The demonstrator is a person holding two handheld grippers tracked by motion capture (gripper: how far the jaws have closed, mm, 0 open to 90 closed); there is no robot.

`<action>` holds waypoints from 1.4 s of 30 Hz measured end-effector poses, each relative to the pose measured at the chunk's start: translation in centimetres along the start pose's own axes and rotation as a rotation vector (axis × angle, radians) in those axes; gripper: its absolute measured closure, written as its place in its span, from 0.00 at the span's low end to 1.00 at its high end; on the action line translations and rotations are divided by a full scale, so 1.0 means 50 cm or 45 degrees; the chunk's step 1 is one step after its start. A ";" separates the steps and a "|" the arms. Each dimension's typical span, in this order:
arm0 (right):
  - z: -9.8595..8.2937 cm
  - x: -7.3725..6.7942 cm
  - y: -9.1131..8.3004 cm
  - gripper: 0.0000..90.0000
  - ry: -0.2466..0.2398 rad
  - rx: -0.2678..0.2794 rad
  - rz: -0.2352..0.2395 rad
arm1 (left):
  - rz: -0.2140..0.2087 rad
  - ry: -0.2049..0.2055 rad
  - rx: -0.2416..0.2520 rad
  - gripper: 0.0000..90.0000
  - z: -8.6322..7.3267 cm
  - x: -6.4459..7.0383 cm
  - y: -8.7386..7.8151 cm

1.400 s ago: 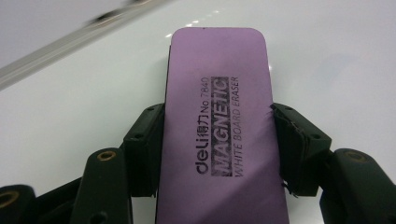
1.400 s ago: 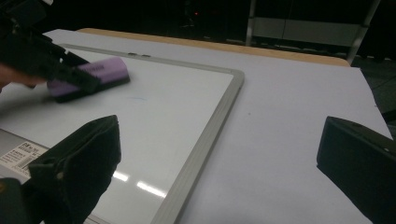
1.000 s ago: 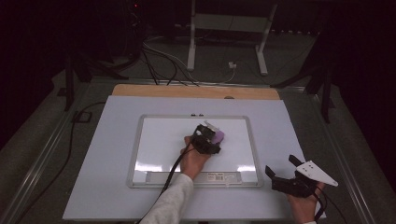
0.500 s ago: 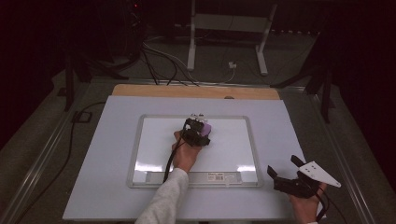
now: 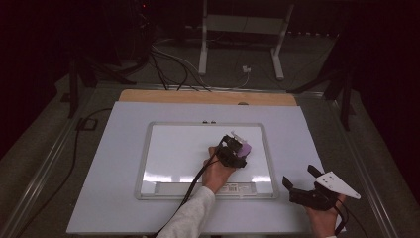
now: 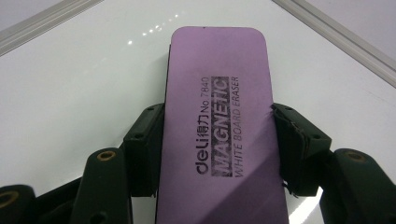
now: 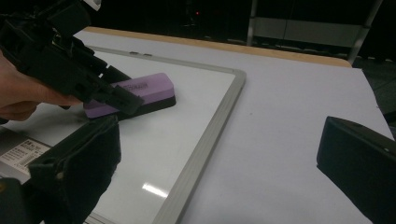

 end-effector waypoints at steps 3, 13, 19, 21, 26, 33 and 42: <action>-0.001 0.003 0.000 0.00 0.004 0.000 -0.002 | 0.080 -0.045 0.002 0.46 0.002 -0.024 0.000; -0.001 0.004 -0.002 0.00 0.008 0.002 -0.003 | 0.252 -0.169 -0.010 0.46 -0.013 -0.133 -0.019; -0.001 0.004 -0.002 0.00 0.006 0.000 -0.004 | 0.293 -0.231 -0.015 0.46 -0.023 -0.178 -0.029; -0.001 0.004 -0.002 0.00 0.009 0.002 -0.005 | 0.309 -0.255 -0.017 0.46 -0.027 -0.190 -0.033; -0.001 0.004 -0.002 0.00 0.008 0.000 -0.003 | 0.300 -0.262 -0.004 0.46 -0.036 -0.203 -0.051; -0.001 0.004 0.000 0.00 0.008 -0.002 -0.003 | 0.259 -0.309 0.080 0.46 -0.044 -0.230 -0.095; -0.001 0.004 0.000 0.00 0.012 -0.002 -0.008 | 0.247 -0.377 0.146 0.46 -0.057 -0.269 -0.138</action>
Point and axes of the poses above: each handheld gripper's, and its own axes: y roughly forward along the jaws, z roughly out of its top, x roughly to its right, the point moved 2 cm from there along y, roughly forward along the jaws, and after that the axes turned 5 degrees about -y, right-handed, at the moved point
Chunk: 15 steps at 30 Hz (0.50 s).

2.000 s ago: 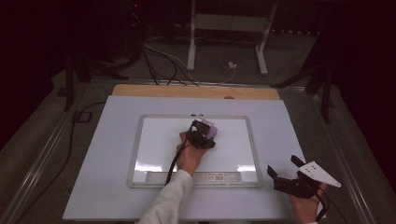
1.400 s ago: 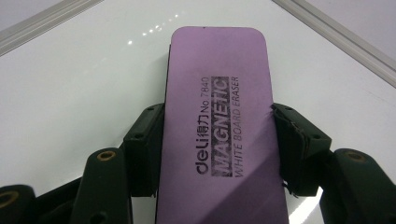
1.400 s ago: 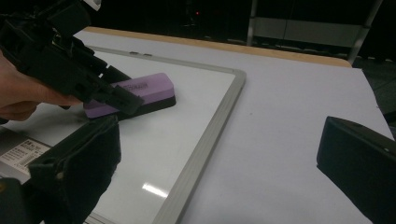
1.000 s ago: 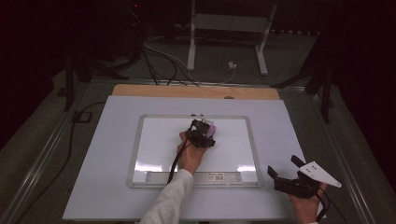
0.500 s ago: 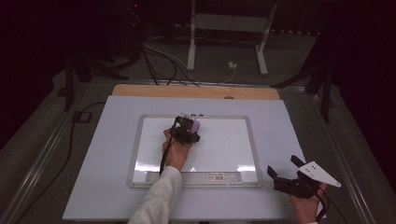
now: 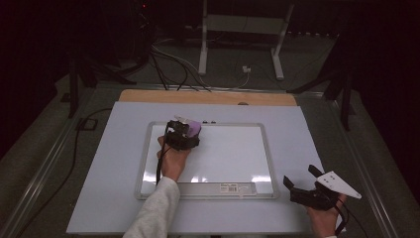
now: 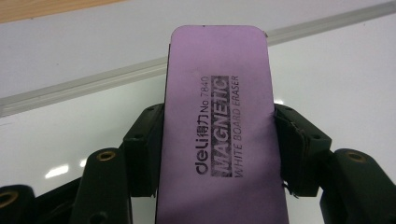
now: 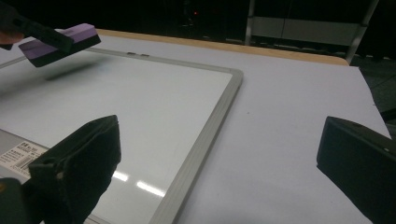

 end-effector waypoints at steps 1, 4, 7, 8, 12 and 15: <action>0.000 0.000 0.001 0.00 0.002 -0.002 0.000 | 0.001 -0.002 0.002 0.46 0.000 -0.005 -0.002; 0.000 -0.001 0.001 0.00 0.001 -0.001 0.002 | 0.011 -0.020 0.008 0.46 -0.004 -0.019 -0.005; 0.000 -0.002 0.001 0.00 -0.003 0.001 0.004 | 0.032 -0.029 -0.002 0.46 -0.012 -0.037 -0.004; 0.000 -0.001 0.000 0.00 0.000 0.001 0.004 | 0.041 -0.033 -0.008 0.46 -0.016 -0.044 -0.004; -0.001 0.002 -0.001 0.00 0.004 0.000 0.002 | 0.086 -0.053 -0.022 0.46 -0.027 -0.068 0.001; 0.000 0.000 -0.001 0.00 -0.002 0.000 0.005 | 0.113 -0.067 -0.027 0.46 -0.034 -0.085 0.001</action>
Point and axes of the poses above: each handheld gripper's, and its own axes: y roughly forward along the jaws, z roughly out of its top, x roughly to its right, the point moved 2 cm from there along y, roughly forward along the jaws, and after that the axes turned 5 degrees about -y, right-handed, at the moved point
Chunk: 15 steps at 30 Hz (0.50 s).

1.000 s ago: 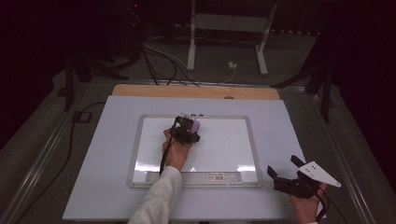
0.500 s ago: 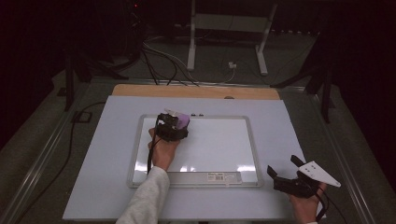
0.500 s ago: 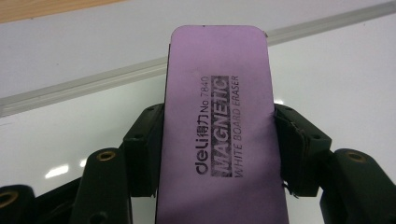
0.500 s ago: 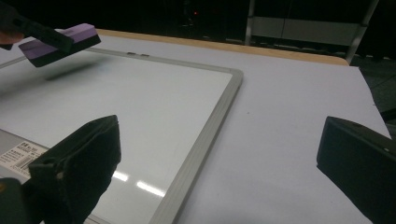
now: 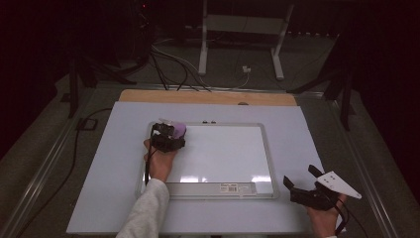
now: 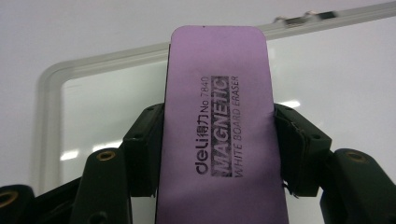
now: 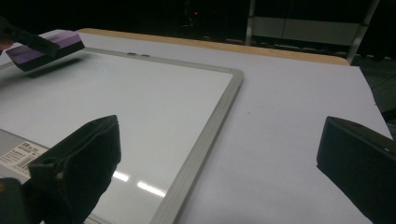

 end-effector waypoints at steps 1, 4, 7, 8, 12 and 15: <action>0.000 0.000 0.000 0.00 0.000 0.000 0.000 | 0.010 -0.007 0.002 0.46 -0.002 -0.006 0.000; 0.000 0.000 0.001 0.00 0.004 -0.002 -0.001 | 0.052 -0.036 0.000 0.46 -0.008 -0.024 0.002; 0.000 -0.001 0.001 0.00 0.002 0.000 0.000 | 0.065 -0.065 -0.013 0.46 -0.015 -0.040 0.006; 0.000 -0.002 0.002 0.00 0.000 0.000 0.000 | 0.074 -0.069 -0.020 0.46 -0.018 -0.043 0.007; 0.000 -0.002 0.002 0.00 0.001 -0.001 0.002 | 0.087 -0.076 -0.029 0.46 -0.029 -0.049 0.014; 0.000 -0.001 0.002 0.00 0.000 0.000 0.001 | 0.095 -0.079 -0.005 0.43 -0.027 -0.046 0.011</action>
Point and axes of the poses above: each handheld gripper's, and its own axes: y roughly forward along the jaws, z roughly out of its top, x roughly to its right, the point moved 2 cm from there along y, roughly forward along the jaws, and after that the axes turned 5 degrees about -y, right-handed, at the moved point
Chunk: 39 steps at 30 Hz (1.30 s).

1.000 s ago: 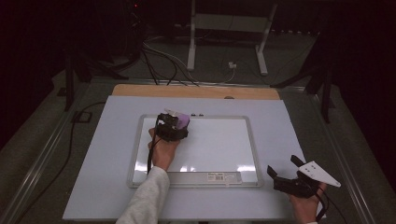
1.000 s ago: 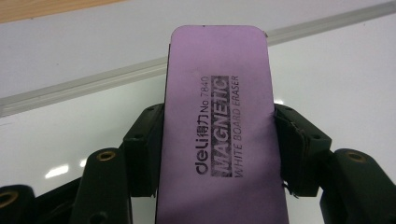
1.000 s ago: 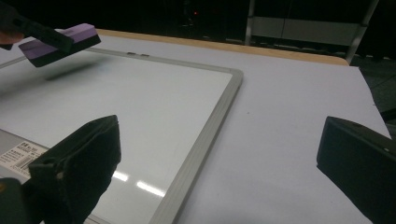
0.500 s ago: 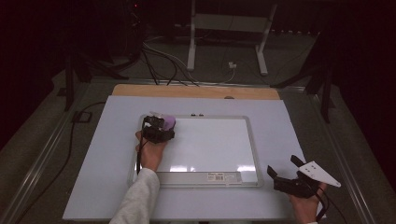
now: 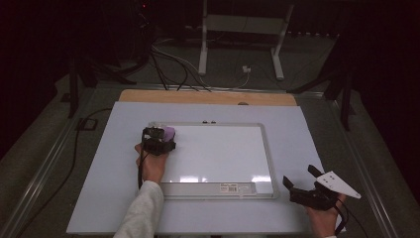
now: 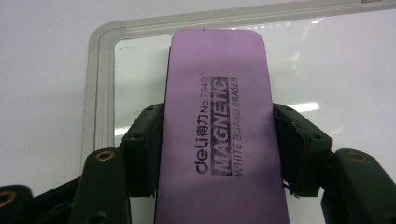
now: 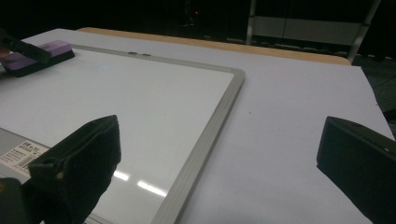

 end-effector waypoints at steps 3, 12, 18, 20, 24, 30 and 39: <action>0.000 0.001 -0.001 0.00 0.001 0.000 -0.001 | -0.026 0.053 0.097 0.37 0.005 0.010 -0.021; 0.000 -0.001 0.000 0.00 -0.003 0.000 0.001 | -0.073 0.217 0.108 0.38 -0.008 0.027 -0.039; 0.000 0.000 0.000 0.00 0.000 0.000 0.000 | -0.082 0.241 0.089 0.38 -0.014 0.027 -0.034; 0.000 -0.001 0.000 0.00 0.000 -0.001 0.001 | -0.070 0.234 0.083 0.38 -0.012 0.026 -0.033; 0.000 -0.001 0.000 0.00 -0.002 0.001 0.002 | -0.038 0.210 0.069 0.34 -0.009 0.016 -0.030; 0.000 -0.001 0.001 0.00 0.000 -0.001 0.001 | -0.038 0.117 0.088 0.49 -0.014 -0.014 -0.034; 0.000 0.000 0.001 0.00 0.000 0.000 0.000 | 0.015 -0.038 0.143 0.67 -0.004 -0.045 -0.041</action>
Point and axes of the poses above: each handheld gripper's, and its own axes: y roughly forward along the jaws, z roughly out of its top, x roughly to its right, the point moved 2 cm from there along y, roughly forward along the jaws, and after that the axes turned 5 degrees about -y, right-handed, at the moved point
